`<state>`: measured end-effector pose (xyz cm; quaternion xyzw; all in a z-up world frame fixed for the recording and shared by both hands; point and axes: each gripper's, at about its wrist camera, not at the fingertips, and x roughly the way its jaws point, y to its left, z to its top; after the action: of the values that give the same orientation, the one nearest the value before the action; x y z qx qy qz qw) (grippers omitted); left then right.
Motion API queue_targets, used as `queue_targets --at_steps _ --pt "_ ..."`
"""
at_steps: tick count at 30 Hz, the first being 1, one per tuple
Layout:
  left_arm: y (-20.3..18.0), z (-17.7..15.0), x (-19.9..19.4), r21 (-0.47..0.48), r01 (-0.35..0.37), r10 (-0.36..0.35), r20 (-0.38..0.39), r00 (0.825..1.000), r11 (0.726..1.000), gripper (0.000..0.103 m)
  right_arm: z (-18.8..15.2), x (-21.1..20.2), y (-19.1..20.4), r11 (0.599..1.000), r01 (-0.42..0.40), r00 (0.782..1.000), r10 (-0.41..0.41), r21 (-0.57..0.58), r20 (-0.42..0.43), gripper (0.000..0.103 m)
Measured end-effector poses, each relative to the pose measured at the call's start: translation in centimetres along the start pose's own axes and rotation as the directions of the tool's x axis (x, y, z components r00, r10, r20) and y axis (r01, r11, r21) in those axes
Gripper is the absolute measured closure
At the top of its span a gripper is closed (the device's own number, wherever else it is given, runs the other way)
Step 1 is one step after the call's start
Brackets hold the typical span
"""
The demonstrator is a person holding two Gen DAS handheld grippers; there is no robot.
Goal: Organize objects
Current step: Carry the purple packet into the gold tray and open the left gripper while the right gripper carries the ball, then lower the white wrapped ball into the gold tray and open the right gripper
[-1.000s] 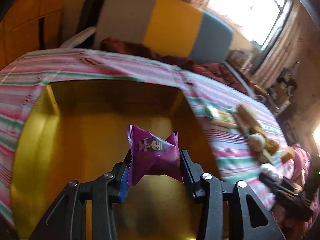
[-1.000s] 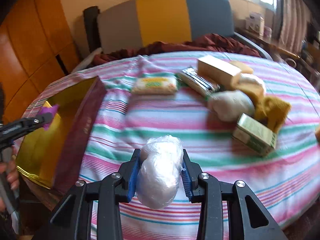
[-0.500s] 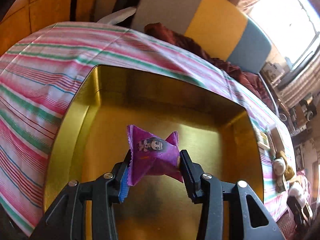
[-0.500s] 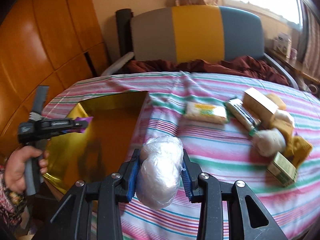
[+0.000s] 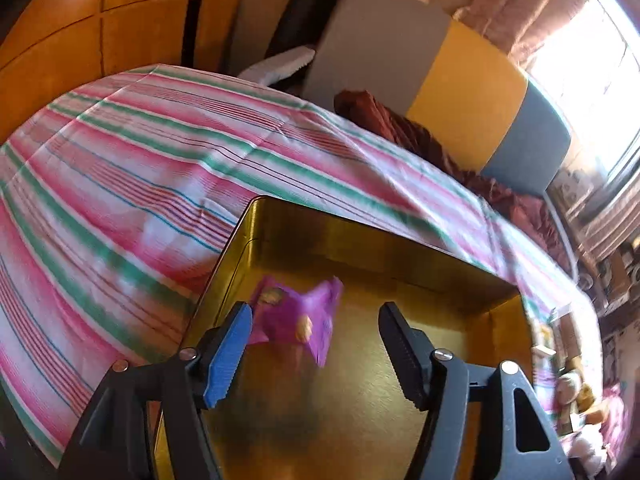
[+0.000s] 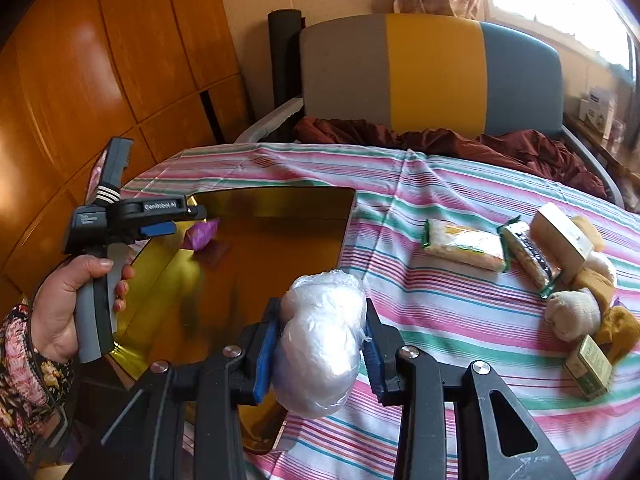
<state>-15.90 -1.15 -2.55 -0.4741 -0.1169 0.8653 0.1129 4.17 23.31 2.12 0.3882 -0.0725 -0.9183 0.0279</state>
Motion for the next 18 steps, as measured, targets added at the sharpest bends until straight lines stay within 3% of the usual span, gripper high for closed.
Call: queue_targets --at_steps 9,18 --pt "0.0 -4.4 -4.1 0.018 -0.013 0.012 0.066 0.998 1.000 0.036 1.9 4.0 2.5 0.997 -0.071 0.994 0.066 -0.044 -0.090 0.065" --pt "0.8 -6.6 -5.6 0.023 -0.031 0.029 0.080 0.996 0.999 0.036 6.0 11.2 6.0 0.991 -0.108 0.971 0.090 -0.073 -0.220 0.065"
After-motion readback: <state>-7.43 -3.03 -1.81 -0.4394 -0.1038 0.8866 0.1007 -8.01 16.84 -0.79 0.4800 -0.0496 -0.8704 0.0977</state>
